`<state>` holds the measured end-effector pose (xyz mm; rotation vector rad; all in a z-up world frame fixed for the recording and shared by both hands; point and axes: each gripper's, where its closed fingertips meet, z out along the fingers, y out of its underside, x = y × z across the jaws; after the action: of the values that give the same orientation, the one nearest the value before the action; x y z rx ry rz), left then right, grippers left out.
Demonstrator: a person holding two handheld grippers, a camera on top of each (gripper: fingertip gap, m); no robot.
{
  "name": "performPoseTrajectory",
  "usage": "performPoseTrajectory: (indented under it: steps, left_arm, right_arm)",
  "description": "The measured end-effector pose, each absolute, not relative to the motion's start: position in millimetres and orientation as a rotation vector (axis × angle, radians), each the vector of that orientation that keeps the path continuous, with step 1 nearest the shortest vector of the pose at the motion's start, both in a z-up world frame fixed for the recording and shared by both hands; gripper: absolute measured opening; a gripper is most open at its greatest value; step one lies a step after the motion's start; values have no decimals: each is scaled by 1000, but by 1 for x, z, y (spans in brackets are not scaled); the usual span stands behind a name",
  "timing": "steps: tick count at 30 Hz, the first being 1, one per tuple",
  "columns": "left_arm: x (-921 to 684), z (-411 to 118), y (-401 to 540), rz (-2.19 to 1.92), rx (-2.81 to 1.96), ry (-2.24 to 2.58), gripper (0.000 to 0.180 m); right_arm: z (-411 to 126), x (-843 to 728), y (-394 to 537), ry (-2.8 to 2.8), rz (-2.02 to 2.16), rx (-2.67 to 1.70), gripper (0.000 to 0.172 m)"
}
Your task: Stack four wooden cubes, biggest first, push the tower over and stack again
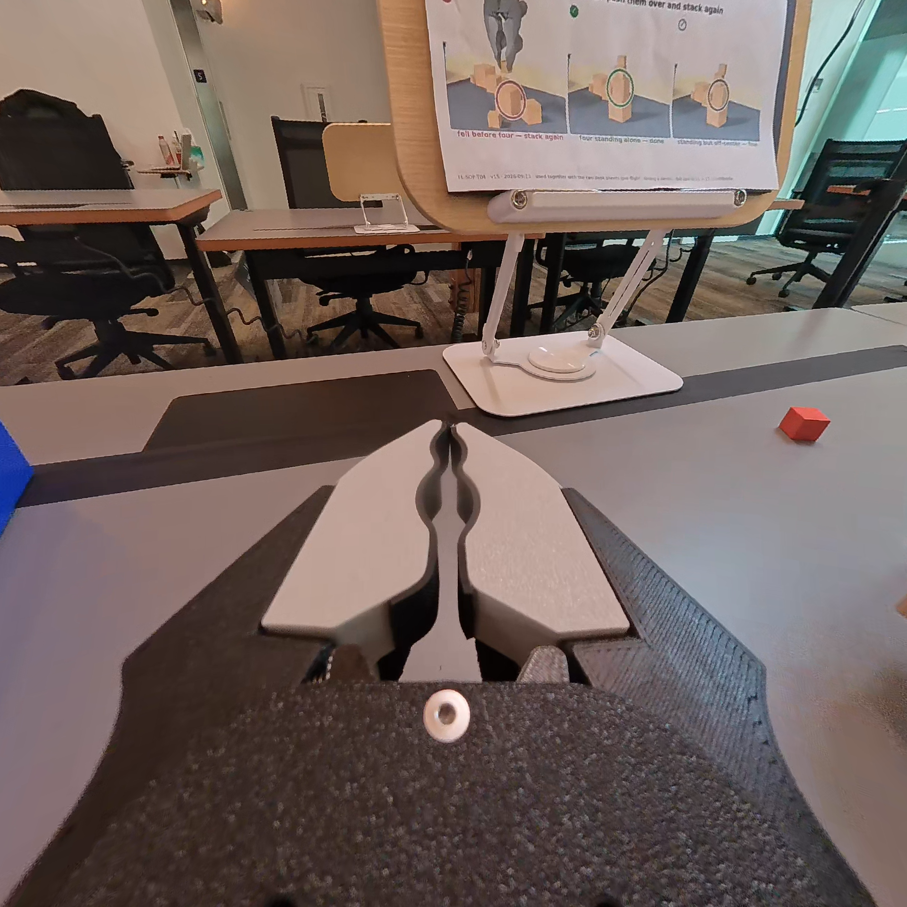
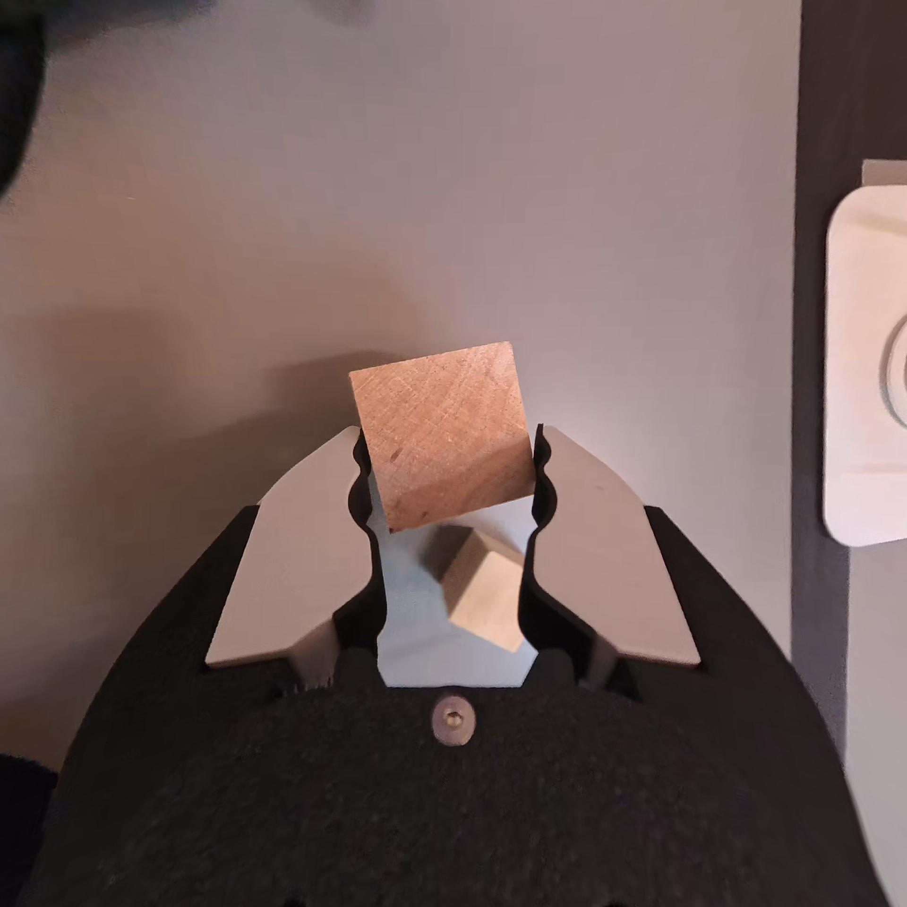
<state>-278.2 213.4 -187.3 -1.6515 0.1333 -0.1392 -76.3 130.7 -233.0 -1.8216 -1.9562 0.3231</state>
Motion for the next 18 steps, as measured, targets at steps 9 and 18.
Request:
performPoseTrajectory:
  steps: [9,18]
  left_arm:
    - [-277,-188,212,-131,-1654,137,0]
    - [-283,-190,211,-134,-1661,111,0]
  right_arm:
    - [-269,-52,92,-1944,244,-1943,64]
    - [-246,-50,103,-1760,354,-1928,78]
